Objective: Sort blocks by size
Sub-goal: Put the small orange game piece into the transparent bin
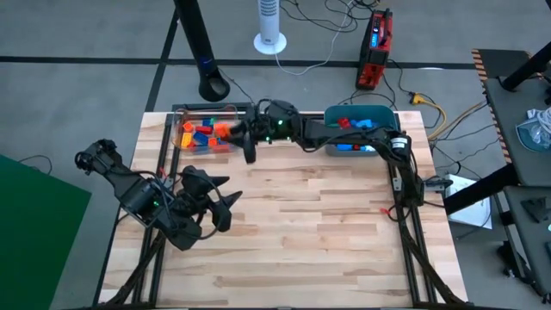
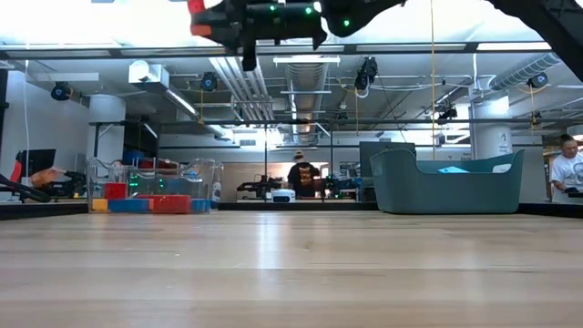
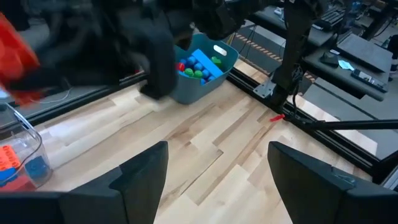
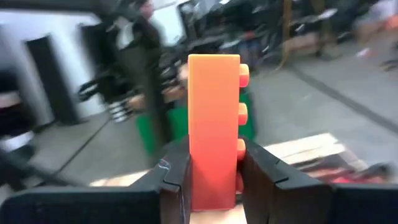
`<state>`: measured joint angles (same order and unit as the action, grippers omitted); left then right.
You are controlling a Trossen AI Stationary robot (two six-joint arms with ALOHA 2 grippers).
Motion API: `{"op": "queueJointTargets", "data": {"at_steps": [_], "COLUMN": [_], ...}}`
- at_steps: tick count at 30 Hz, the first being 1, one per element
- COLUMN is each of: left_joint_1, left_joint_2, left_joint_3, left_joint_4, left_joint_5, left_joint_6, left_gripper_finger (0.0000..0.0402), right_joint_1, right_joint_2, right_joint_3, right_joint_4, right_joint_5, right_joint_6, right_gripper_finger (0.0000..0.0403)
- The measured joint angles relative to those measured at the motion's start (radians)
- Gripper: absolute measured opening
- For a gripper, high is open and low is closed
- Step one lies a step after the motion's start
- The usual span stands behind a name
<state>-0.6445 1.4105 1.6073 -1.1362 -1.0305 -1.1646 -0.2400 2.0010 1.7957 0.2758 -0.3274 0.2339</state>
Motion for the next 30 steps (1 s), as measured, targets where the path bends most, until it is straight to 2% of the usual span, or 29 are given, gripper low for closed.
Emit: {"op": "queueJointTargets", "data": {"at_steps": [3, 7, 11, 13, 18, 21, 23, 25, 30], "left_joint_1": [0.0, 0.0, 0.0, 0.0, -0.002, -0.002, -0.002, -0.003, -0.003], "left_joint_2": [0.005, 0.02, 0.026, 0.026, 0.023, 0.022, 0.022, 0.021, 0.021], "left_joint_3": [0.0, 0.0, 0.0, 0.0, 0.055, 0.119, 0.167, 0.213, 0.299], "left_joint_4": [0.0, 0.0, 0.0, -0.002, -0.03, -0.08, -0.116, -0.164, -0.292], "left_joint_5": [0.001, 0.001, 0.029, 0.03, 0.029, 0.026, 0.026, 0.026, 0.027], "left_joint_6": [0.004, 0.004, 0.002, 0.004, 0.042, 0.066, 0.089, 0.116, 0.134], "left_gripper_finger": [0.0262, 0.0262, 0.0262, 0.0262, 0.0262, 0.0262, 0.0262, 0.0262, 0.0262], "right_joint_1": [0.036, 0.062, 0.028, -0.005, -0.062, -0.057, -0.041, -0.027, -0.024], "right_joint_2": [0.0, 0.0, 0.0, 0.0, 0.0, 0.001, 0.002, 0.002, 0.021], "right_joint_3": [0.0, -0.001, -0.001, -0.001, 0.0, 0.0, 0.0, 0.0, 0.0], "right_joint_4": [-0.131, -0.293, -0.249, -0.179, -0.073, -0.101, -0.125, -0.156, -0.197], "right_joint_5": [0.006, 0.135, 0.193, 0.141, -0.106, -0.182, -0.191, -0.13, 0.147], "right_joint_6": [-0.049, -0.154, -0.208, -0.188, -0.005, 0.045, 0.051, 0.036, -0.05], "right_gripper_finger": [0.0083, 0.0083, 0.0083, 0.0083, 0.0083, 0.0083, 0.0083, 0.0083, 0.0083]}}
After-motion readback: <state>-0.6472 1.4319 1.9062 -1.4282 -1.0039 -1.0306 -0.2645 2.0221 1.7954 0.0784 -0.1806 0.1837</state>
